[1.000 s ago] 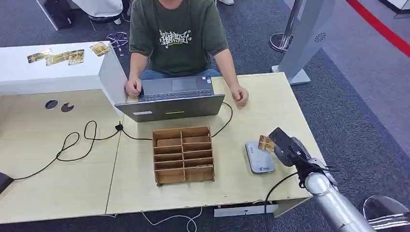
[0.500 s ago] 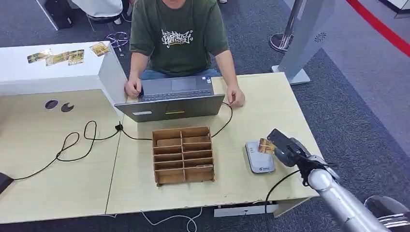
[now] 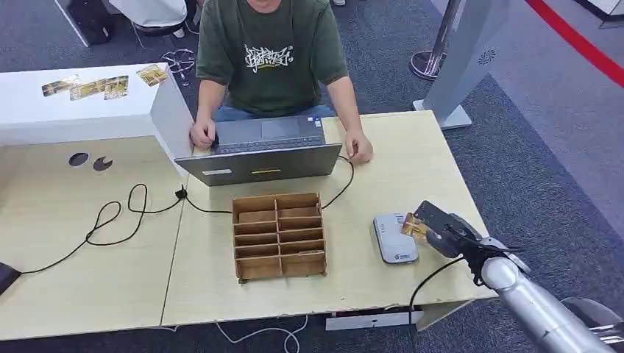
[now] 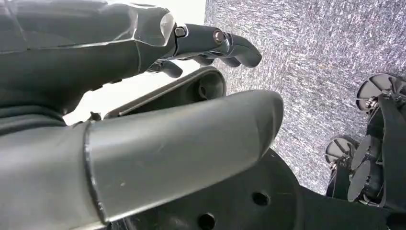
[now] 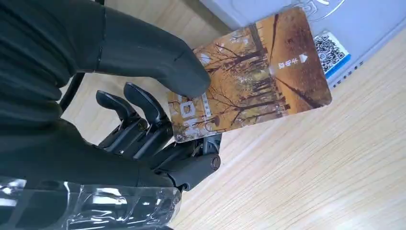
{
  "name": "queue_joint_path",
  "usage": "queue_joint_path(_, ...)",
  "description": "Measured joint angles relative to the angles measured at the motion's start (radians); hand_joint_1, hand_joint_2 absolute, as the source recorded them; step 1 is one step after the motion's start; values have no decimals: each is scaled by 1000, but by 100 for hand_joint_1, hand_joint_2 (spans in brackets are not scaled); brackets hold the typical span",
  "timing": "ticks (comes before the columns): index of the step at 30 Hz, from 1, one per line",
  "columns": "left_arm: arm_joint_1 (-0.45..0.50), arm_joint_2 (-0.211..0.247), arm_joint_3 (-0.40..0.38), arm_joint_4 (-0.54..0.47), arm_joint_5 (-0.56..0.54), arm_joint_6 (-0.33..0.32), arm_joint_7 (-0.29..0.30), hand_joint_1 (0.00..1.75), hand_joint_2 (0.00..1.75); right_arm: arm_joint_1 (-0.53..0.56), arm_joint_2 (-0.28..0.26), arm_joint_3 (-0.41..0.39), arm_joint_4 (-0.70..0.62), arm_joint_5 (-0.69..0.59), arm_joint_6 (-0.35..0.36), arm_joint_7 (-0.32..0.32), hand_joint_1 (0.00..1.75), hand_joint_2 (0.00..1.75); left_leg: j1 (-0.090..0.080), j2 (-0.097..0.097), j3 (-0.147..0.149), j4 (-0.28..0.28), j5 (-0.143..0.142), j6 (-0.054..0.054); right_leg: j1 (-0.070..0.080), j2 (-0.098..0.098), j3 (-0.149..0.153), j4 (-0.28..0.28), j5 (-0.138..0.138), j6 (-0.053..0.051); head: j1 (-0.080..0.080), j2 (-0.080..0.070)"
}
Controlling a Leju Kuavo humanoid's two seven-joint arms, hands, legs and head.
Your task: Pass the card to the sensor for recognition and then transmit it.
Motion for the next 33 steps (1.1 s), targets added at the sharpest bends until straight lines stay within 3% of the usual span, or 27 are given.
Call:
queue_joint_path(11, 0, 0, 0, 0, 0, 0, 0, 0, 0, 3, -13, 4, 16, -9, -13, -2, 175, 175, 0, 0, 0, 0, 0, 0, 0, 0, 0, 0, 0, 0, 0, 0)
queue_joint_path(20, 0, 0, 0, 0, 7, 0, -2, 0, 0, 16, 24, -2, 16, 0, -129, -29, 175, 175, 0, 0, 0, 0, 0, 0, 0, 0, 0, 0, 0, 0, 0, 0)
queue_joint_path(25, -1, -1, 0, 0, 11, 0, -6, 0, 0, 41, 77, -39, -10, 30, -230, -76, 175, 175, 0, 0, 0, 0, 0, 0, 0, 0, 0, 0, 0, 0, 0, 0)
queue_joint_path(29, 0, -1, 0, 0, 12, 0, -8, 0, 0, 57, 106, -61, -33, 45, -261, -92, 175, 175, 0, 0, 0, 0, 0, 0, 0, 0, 0, 0, 0, 0, 0, 0)
queue_joint_path(33, 0, -2, 0, 0, 16, 2, -13, 0, 0, 100, 163, -123, -95, 123, -395, -149, 175, 175, 0, 0, -1, 0, 0, 0, 0, 0, 0, 0, 0, 0, 0, 0)
